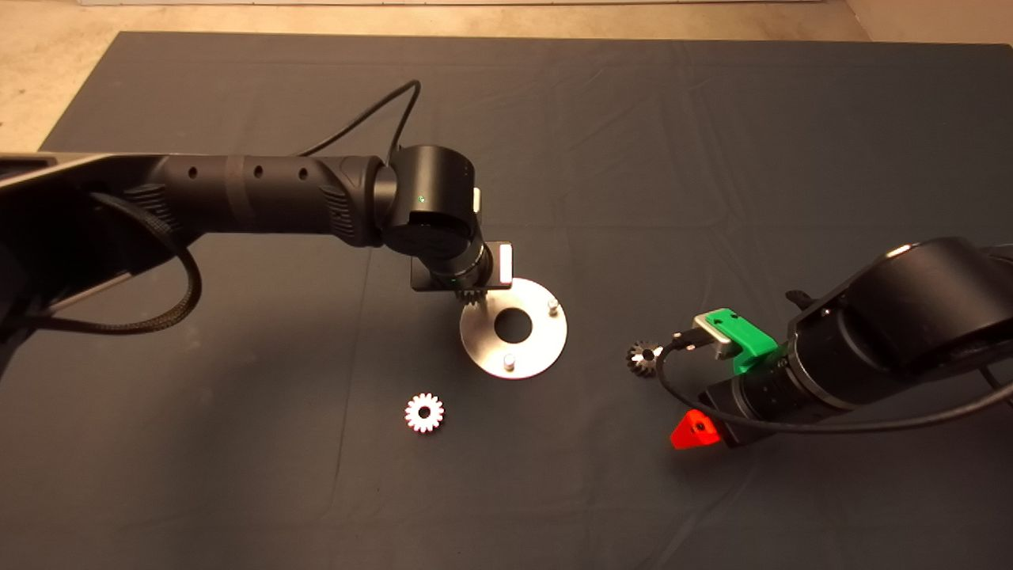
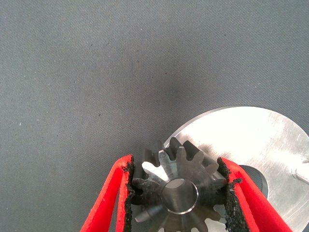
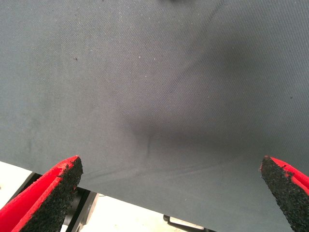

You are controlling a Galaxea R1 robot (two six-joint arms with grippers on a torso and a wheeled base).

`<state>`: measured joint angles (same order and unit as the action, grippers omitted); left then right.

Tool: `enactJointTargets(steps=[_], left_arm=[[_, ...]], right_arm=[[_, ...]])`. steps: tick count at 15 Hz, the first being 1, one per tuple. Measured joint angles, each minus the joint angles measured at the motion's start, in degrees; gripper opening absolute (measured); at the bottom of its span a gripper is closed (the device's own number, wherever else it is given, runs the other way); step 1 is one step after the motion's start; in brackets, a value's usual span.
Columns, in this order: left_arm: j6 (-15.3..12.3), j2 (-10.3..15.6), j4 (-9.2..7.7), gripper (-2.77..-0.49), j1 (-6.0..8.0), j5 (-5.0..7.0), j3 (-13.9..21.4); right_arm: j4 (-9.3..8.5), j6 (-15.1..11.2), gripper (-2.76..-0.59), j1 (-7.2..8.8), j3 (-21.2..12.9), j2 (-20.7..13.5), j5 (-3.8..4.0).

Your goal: Install three planetary gears onto the carrier pins

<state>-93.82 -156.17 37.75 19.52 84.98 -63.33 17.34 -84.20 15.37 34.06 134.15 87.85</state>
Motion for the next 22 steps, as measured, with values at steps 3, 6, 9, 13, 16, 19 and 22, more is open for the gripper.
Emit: enactJointTargets(steps=[3, 6, 9, 13, 16, 19, 22], left_arm=[[-0.03, 0.00, 0.78, -2.31, 0.00, -0.11, 1.00], [-0.06, 0.00, 1.11, -2.31, 0.00, -0.20, 1.71], [-0.96, 0.00, 1.66, -2.31, -0.01, -0.17, 1.71], [-1.65, 0.00, 2.96, -2.31, -0.20, -0.17, 2.30], [-2.75, 0.00, 3.50, -2.31, -1.11, -0.23, 3.66], [-2.79, 0.02, 4.08, -2.31, -1.11, -0.22, 3.68], [-2.79, 0.00, 4.30, -2.31, -1.13, -0.22, 3.68]], right_arm=[[0.00, 0.05, -0.60, -0.09, 0.02, 0.00, 0.02], [0.02, 0.16, -0.60, -0.13, 0.02, 0.00, 0.00], [0.02, 0.16, -0.60, -0.13, 0.02, 0.01, 0.00], [0.02, 0.16, -0.60, -0.13, 0.02, 0.01, 0.00], [0.02, 0.16, -0.60, -0.13, 0.02, 0.01, 0.00], [0.02, 0.16, -0.60, -0.13, 0.02, 0.00, 0.00], [0.02, 0.18, -0.60, -0.13, 0.02, 0.00, 0.00]])
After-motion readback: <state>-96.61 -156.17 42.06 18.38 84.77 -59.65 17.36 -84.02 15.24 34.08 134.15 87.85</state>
